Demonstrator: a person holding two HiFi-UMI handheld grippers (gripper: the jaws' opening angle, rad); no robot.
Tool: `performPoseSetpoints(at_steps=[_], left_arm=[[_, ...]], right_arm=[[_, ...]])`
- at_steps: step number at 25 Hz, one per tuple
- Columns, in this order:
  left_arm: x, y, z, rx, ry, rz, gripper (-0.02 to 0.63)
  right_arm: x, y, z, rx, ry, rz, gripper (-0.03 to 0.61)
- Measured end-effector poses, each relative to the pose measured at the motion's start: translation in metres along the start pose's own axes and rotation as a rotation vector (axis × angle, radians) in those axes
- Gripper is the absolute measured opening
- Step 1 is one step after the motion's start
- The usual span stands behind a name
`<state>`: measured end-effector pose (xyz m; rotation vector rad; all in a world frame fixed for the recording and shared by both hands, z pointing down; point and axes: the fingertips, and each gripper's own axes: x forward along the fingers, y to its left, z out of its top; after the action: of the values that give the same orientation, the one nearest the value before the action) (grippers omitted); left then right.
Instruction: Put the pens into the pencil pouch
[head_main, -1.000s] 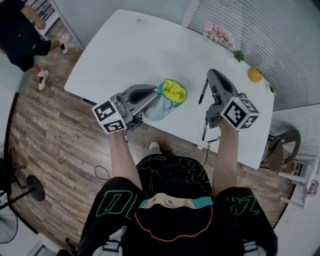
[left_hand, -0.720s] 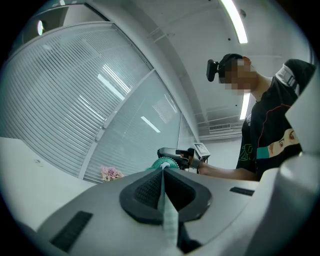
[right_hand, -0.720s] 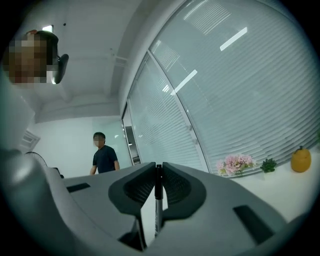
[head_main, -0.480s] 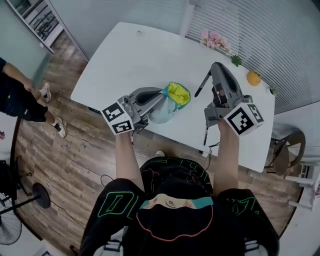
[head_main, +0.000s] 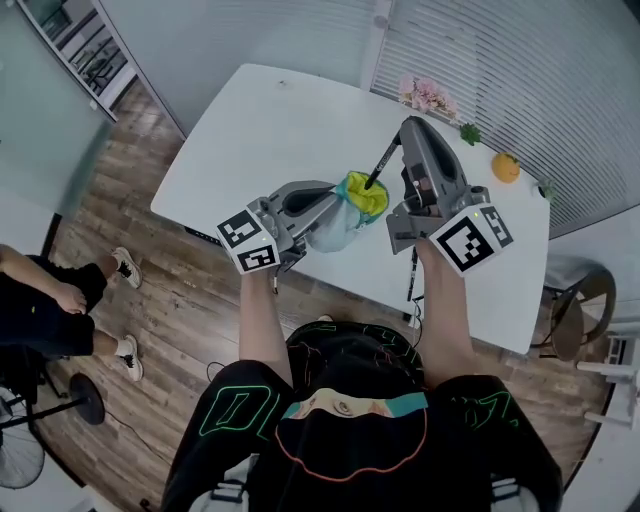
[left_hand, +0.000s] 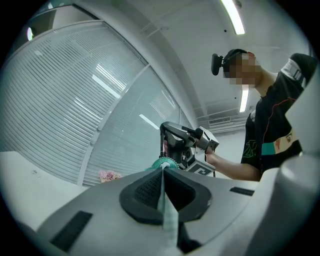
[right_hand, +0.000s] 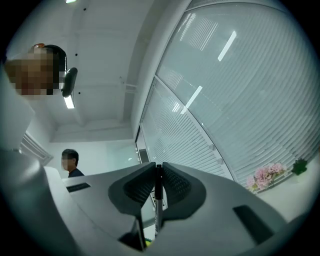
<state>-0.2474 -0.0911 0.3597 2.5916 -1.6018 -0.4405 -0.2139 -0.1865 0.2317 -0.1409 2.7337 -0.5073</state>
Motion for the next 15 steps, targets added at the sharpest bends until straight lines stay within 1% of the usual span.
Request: performPoseSetpoints(at_steps=[3, 10, 15], left_arm=[[0.003, -0.001, 0.003, 0.014, 0.000, -0.004, 0.002], [0.000, -0.004, 0.011, 0.014, -0.036, 0.011, 0.002], [-0.001, -0.003, 0.012, 0.004, -0.079, 0.037, 0.002]], right_arm=[[0.004, 0.006, -0.006, -0.008, -0.011, 0.007, 0.044], [0.004, 0.018, -0.017, -0.020, -0.014, 0.026, 0.044], [-0.001, 0.020, -0.035, -0.020, 0.019, 0.030, 0.044]])
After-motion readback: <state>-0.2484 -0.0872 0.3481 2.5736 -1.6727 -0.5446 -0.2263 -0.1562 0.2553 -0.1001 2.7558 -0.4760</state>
